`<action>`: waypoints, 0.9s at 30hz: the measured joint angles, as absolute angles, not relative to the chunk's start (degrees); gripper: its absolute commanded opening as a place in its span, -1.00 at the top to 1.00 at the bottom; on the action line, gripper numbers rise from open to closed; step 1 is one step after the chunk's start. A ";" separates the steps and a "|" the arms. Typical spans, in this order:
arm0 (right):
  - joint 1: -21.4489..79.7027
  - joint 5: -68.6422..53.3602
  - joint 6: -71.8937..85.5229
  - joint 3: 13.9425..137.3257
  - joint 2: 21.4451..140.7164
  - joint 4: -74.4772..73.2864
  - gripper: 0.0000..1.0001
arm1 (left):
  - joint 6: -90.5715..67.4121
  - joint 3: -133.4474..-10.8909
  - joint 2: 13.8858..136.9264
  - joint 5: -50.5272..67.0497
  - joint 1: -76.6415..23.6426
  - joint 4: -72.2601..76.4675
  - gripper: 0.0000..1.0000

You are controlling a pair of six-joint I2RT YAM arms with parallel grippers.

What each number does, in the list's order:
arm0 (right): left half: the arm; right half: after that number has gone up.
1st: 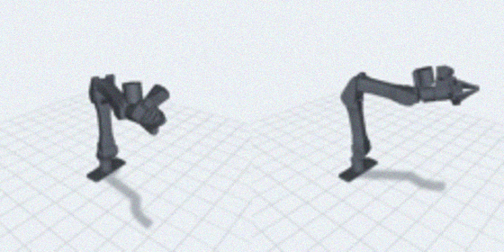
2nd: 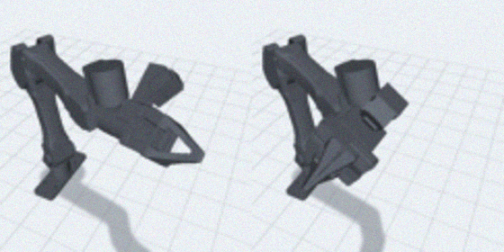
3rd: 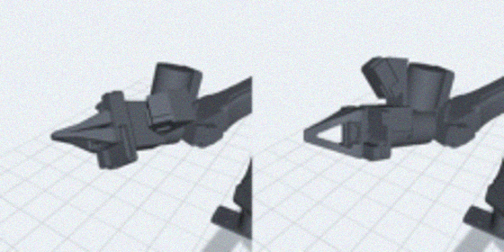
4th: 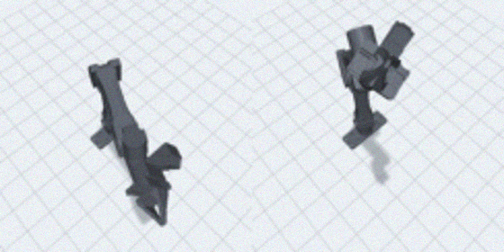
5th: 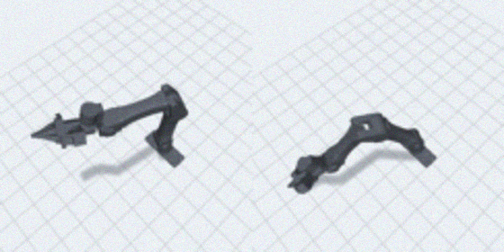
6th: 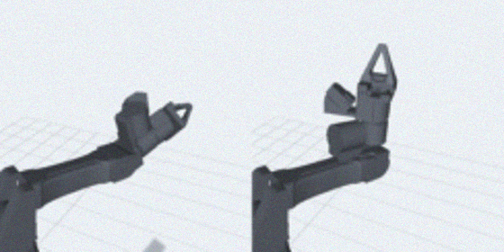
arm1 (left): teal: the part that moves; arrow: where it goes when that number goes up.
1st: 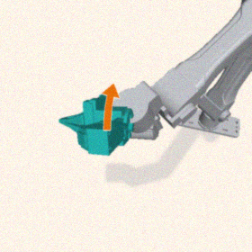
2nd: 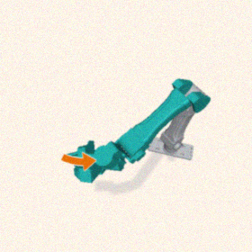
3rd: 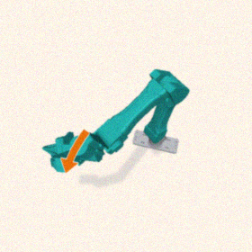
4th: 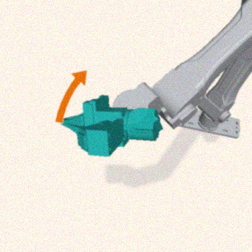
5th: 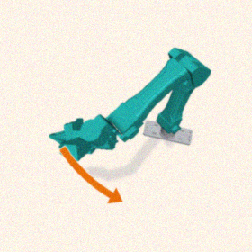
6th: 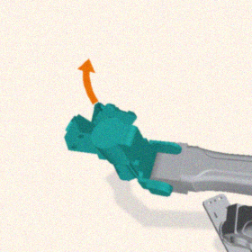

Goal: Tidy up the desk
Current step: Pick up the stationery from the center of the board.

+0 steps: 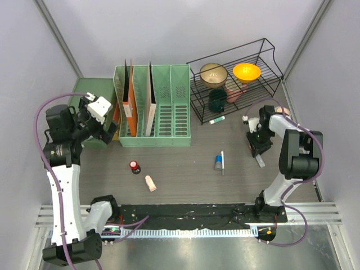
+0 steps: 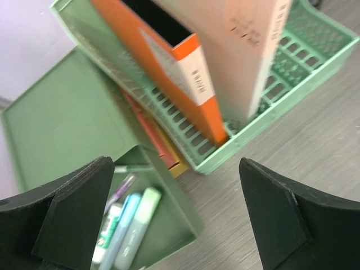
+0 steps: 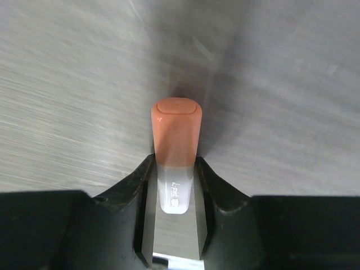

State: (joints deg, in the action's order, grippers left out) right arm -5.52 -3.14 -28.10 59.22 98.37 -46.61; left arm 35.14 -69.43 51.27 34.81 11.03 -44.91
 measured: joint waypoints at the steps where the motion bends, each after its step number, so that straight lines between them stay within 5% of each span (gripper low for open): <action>1: -5.54 -4.45 -28.05 59.99 98.52 -46.35 0.85 | 34.68 -69.43 51.31 36.29 11.03 -45.10 -0.99; 10: -5.41 -28.73 -26.30 81.08 91.55 -51.77 0.85 | 22.85 -68.20 53.30 54.61 8.29 -42.94 -0.90; 15: -3.64 -44.91 -20.93 93.38 86.08 -51.40 0.85 | 14.15 -66.57 55.96 54.92 -3.99 -36.42 -0.94; 22: 7.62 -54.33 -5.45 89.32 76.01 -35.66 0.92 | 3.18 -63.57 60.90 48.62 -23.62 -21.58 -0.93; 27: 14.90 -55.66 2.35 82.65 71.44 -24.45 0.93 | -1.98 -64.64 67.51 46.04 -27.88 -12.21 -0.94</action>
